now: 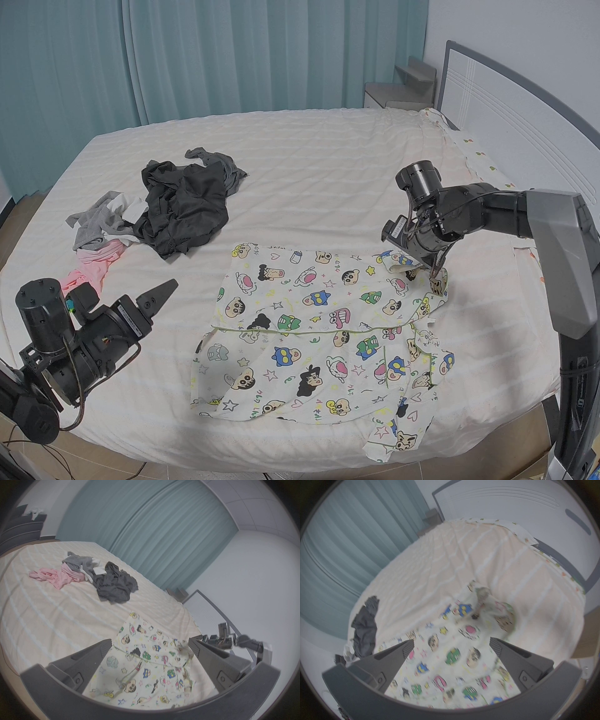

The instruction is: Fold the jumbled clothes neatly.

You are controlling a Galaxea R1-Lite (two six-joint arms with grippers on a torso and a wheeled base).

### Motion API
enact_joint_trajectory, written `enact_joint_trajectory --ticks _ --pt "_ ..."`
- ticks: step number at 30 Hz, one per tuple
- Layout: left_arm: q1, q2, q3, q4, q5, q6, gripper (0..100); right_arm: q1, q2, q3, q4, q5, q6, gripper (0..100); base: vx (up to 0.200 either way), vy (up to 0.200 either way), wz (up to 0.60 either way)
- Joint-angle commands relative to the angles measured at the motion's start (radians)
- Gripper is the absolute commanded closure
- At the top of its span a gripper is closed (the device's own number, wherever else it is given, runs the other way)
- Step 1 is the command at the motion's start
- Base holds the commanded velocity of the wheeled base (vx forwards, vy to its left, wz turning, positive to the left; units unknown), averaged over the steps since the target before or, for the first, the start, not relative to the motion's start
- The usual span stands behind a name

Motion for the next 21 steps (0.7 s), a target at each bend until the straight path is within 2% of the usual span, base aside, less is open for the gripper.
enact_joint_trajectory --ticks 1,4,5,7,8,12,15,21 --pt "-0.071 0.015 0.112 -0.005 -0.14 0.049 0 0.062 -0.258 -0.001 0.285 -0.005 0.027 0 0.0 0.0 0.0" --pt "-0.109 0.047 0.124 -0.003 -0.165 0.051 0 0.069 -0.319 -0.001 0.382 -0.005 0.025 0 0.0 0.0 0.0" --pt "-0.149 0.101 0.122 -0.003 -0.165 0.052 0 0.073 -0.379 -0.001 0.493 -0.006 0.025 0 0.0 0.0 0.0" --pt "-0.17 0.139 0.115 -0.003 -0.162 0.06 0 0.074 -0.416 -0.001 0.555 -0.005 0.025 0 0.0 0.0 0.0" --pt "-0.193 0.225 0.092 -0.011 -0.154 0.103 0 0.08 -0.485 -0.001 0.654 -0.003 0.025 0 0.0 0.0 0.0" --pt "-0.195 0.408 -0.002 -0.01 -0.091 0.21 0 0.089 -0.608 -0.001 0.779 -0.008 0.027 0 0.0 0.0 0.0" --pt "-0.193 0.523 -0.095 0.006 -0.068 0.215 0 0.089 -0.701 -0.001 0.874 -0.008 0.028 0 0.0 0.0 0.0" --pt "-0.198 0.626 -0.223 0.102 -0.081 0.181 0 0.059 -0.832 -0.001 0.967 -0.008 0.027 0 0.0 0.0 0.0"
